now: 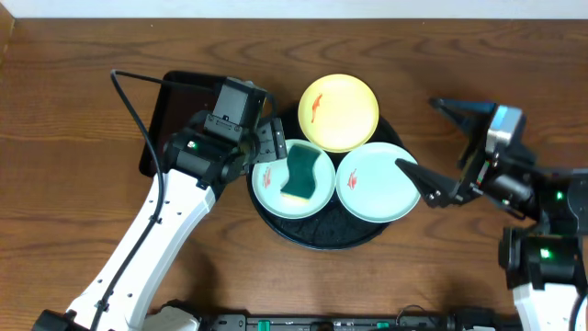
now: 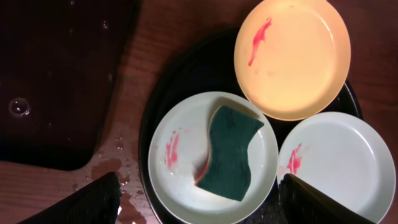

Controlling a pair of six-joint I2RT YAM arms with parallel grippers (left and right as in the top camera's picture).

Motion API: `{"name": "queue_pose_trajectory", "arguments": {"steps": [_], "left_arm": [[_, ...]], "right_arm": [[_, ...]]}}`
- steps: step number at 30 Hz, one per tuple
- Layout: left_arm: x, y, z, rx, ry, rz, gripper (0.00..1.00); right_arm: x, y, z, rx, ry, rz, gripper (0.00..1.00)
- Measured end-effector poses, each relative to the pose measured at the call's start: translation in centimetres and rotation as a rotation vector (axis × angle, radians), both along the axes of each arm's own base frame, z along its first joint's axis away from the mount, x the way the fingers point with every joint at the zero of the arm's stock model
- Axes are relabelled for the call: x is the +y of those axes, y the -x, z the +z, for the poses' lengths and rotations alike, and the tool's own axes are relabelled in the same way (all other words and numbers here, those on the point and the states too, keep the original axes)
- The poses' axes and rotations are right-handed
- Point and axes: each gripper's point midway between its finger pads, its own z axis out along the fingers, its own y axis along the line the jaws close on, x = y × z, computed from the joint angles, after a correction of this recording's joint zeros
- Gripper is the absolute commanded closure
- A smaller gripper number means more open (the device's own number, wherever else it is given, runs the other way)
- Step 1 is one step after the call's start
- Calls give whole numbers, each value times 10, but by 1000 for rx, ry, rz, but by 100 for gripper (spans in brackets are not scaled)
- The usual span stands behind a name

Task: Clean dirty plates on tray and stack at the side
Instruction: 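Raise the right arm from rest toward the plates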

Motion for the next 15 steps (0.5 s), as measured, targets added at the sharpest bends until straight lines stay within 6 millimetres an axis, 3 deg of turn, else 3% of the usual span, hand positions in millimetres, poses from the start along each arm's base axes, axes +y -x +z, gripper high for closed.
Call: {"name": "queue_pose_trajectory", "arguments": {"steps": [7,12,15], "left_arm": [[0,0,0,0,0,0,18],[0,0,0,0,0,0,18],[0,0,0,0,0,0,18]], "right_arm": [[6,-14,2,243,-53,116,1],[6,-20,11,263,-58,116,1],[-1,-34,10,275,-79,31,1]]}}
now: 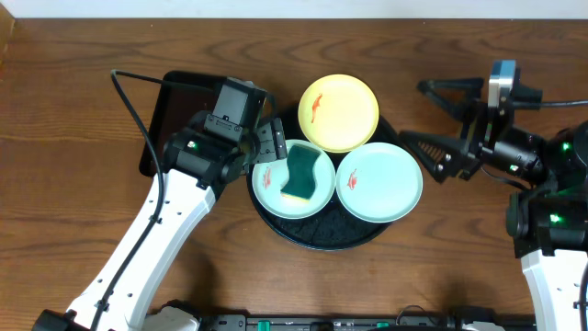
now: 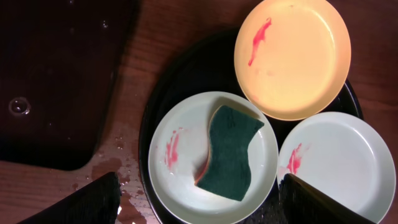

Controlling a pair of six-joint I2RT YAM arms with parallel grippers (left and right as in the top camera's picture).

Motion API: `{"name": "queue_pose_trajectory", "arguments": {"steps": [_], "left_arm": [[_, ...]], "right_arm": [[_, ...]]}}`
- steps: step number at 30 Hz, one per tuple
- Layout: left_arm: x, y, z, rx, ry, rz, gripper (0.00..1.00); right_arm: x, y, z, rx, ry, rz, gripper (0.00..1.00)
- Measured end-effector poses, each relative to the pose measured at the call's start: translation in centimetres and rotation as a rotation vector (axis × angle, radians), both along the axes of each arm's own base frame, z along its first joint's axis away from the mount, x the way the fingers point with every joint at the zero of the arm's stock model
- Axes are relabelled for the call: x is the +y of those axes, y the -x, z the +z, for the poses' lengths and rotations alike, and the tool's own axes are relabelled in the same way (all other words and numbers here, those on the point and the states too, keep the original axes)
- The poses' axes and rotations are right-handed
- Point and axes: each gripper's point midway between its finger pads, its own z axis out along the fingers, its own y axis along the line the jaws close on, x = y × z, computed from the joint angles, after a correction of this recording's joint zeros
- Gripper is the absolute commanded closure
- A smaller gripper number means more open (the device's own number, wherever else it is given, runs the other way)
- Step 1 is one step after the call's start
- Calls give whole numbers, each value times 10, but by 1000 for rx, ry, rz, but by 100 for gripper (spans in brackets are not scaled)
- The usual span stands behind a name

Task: Clean dirty plates on tray and stack at the side
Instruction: 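Raise the right arm from rest toward the plates, then grip the rim of the right green plate with the right gripper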

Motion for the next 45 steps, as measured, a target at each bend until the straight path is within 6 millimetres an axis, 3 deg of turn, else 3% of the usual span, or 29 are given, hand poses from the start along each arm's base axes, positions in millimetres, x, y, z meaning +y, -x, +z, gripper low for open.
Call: {"name": "queue_pose_trajectory", "arguments": {"steps": [4,9,13,18,21,28,29,31,35,38,43,45], "left_arm": [[0,0,0,0,0,0,18],[0,0,0,0,0,0,18],[0,0,0,0,0,0,18],[0,0,0,0,0,0,18],[0,0,0,0,0,0,18],[0,0,0,0,0,0,18],[0,0,0,0,0,0,18],[0,0,0,0,0,0,18],[0,0,0,0,0,0,18],[0,0,0,0,0,0,18],[0,0,0,0,0,0,18],[0,0,0,0,0,0,18]], "right_arm": [[-19,-30,-10,21,17,-205,1],[-57,-59,-57,202,152,-495,1],[-79,-60,-79,309,295,-614,1],[-92,-42,-82,429,431,-658,1],[-84,-30,-76,443,461,-617,1],[-35,-9,-61,410,369,-339,1],[-30,-9,-59,408,355,-320,4],[-24,-9,-60,437,338,-306,19],[-6,-8,-93,607,385,-307,16],[6,-2,-132,739,518,-335,14],[18,0,-185,905,741,-364,20],[21,-5,-205,961,808,-372,28]]}}
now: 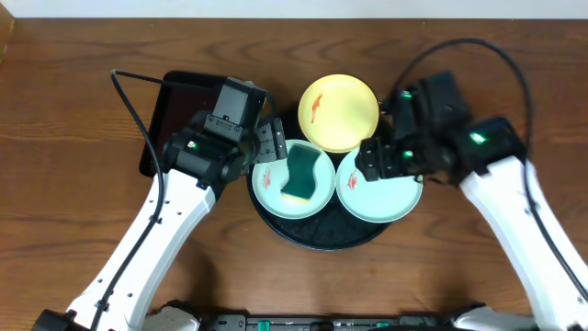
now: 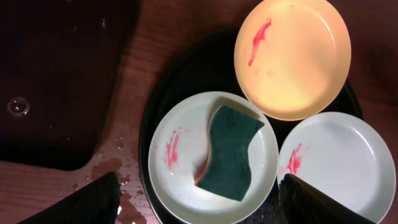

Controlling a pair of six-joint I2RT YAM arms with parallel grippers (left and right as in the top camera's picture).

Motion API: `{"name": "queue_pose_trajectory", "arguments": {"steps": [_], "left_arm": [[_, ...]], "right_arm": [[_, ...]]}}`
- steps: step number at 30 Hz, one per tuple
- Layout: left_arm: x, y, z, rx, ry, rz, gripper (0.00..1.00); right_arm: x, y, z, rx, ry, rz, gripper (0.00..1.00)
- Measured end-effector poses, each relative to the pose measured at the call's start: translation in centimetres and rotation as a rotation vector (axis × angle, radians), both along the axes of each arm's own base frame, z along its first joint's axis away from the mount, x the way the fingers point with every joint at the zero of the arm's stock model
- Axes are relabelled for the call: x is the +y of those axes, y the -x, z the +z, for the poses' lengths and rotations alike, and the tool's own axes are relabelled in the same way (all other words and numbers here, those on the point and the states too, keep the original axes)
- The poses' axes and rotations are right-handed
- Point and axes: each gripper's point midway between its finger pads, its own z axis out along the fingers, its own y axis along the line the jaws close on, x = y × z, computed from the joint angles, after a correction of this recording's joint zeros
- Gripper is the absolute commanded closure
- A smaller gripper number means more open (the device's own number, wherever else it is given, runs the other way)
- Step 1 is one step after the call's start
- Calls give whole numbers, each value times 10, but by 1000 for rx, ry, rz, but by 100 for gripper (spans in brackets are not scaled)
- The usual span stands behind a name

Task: Clean dirty plates on tray and stack at the side
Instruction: 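Grip the rim of the right green plate with the right gripper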

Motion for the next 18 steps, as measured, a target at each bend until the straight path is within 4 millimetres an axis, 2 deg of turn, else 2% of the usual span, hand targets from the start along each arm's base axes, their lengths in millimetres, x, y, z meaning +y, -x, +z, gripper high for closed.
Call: {"name": "queue_pose_trajectory", "arguments": {"steps": [6,10,15,18], "left_arm": [[0,0,0,-1,0,0,18],[0,0,0,0,0,0,18],[0,0,0,0,0,0,18],[0,0,0,0,0,0,17]], "right_arm": [[16,-28,-62,97,80,-4,27],[27,-43,-78,93,58,-6,34],[39,-57,-97,84,45,19,51],[48,-59,-119,117,53,35,52]]}}
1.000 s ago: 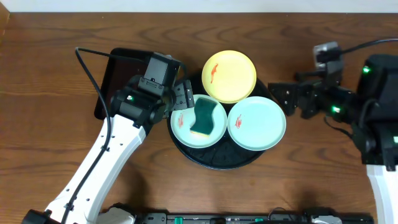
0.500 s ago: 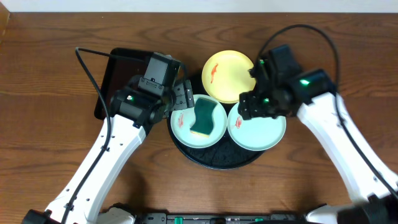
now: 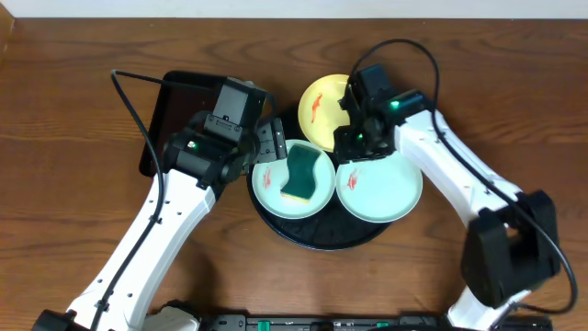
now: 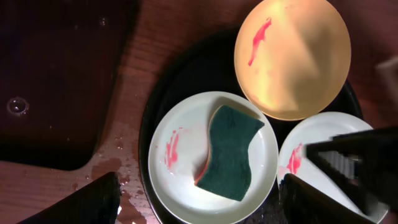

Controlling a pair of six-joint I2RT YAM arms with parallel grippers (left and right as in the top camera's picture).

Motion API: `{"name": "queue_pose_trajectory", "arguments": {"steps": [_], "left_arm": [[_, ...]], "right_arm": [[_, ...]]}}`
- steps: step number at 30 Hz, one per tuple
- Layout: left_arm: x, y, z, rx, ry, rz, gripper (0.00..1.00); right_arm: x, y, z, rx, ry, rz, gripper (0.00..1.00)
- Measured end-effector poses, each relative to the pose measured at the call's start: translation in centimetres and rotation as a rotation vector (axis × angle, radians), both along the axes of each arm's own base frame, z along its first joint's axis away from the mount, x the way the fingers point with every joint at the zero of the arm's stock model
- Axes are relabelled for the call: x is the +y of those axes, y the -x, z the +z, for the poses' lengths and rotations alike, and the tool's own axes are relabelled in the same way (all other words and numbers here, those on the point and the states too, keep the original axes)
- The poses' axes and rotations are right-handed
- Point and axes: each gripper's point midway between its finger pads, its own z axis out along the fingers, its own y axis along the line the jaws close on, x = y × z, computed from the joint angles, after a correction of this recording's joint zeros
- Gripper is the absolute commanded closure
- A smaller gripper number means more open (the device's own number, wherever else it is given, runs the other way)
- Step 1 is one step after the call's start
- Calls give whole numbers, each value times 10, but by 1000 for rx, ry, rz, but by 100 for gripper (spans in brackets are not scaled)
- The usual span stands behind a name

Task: Clean dirty plates on tray and stack at the side
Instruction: 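Grip the rim of the right green plate with the right gripper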

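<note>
Three stained plates sit on the round black tray [image 3: 322, 235]: a yellow plate [image 3: 326, 115] at the back, a pale plate [image 3: 268, 188] front left and a second pale plate [image 3: 386, 188] front right. Each bears a red smear. A green sponge [image 3: 301, 173] [image 4: 230, 152] lies on the left pale plate [image 4: 174, 180]. My left gripper [image 3: 271, 147] [image 4: 208, 208] hovers open above that plate, its fingertips [image 4: 93, 199] straddling it and holding nothing. My right gripper [image 3: 354, 140] hangs open over the seam between the yellow plate [image 4: 292, 59] and right plate [image 4: 360, 211], blurred in the left wrist view.
A dark rectangular board [image 3: 175, 106] [image 4: 56, 74] lies left of the tray [image 4: 186, 74], with water drops on it and a wet patch [image 4: 118, 168] on the wooden table [image 3: 92, 211] beside it. A black cable [image 3: 138, 115] loops over the board.
My right gripper has shifted left and back, from the right plate's left rim to the gap between the yellow plate and right plate. It now shows in the left wrist view. The left arm, plates and sponge are unchanged.
My right gripper first stood open at the table's right side, just off the right plate's edge, then farther back and right. Later it was over the tray at the right plate, and now by the yellow plate. My left gripper stayed open above the sponge throughout.
</note>
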Motion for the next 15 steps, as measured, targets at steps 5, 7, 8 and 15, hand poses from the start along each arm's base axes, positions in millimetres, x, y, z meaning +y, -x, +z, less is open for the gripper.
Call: {"name": "queue_pose_trajectory", "arguments": {"steps": [5,7,8,15], "left_arm": [[0,0,0,0,0,0,18],[0,0,0,0,0,0,18],[0,0,0,0,0,0,18],[0,0,0,0,0,0,18]], "right_arm": [[16,1,-27,23,12,37,53],[25,4,-35,30,16,58,54],[28,5,-38,28,23,67,53],[31,6,-46,-10,99,91,54]]}}
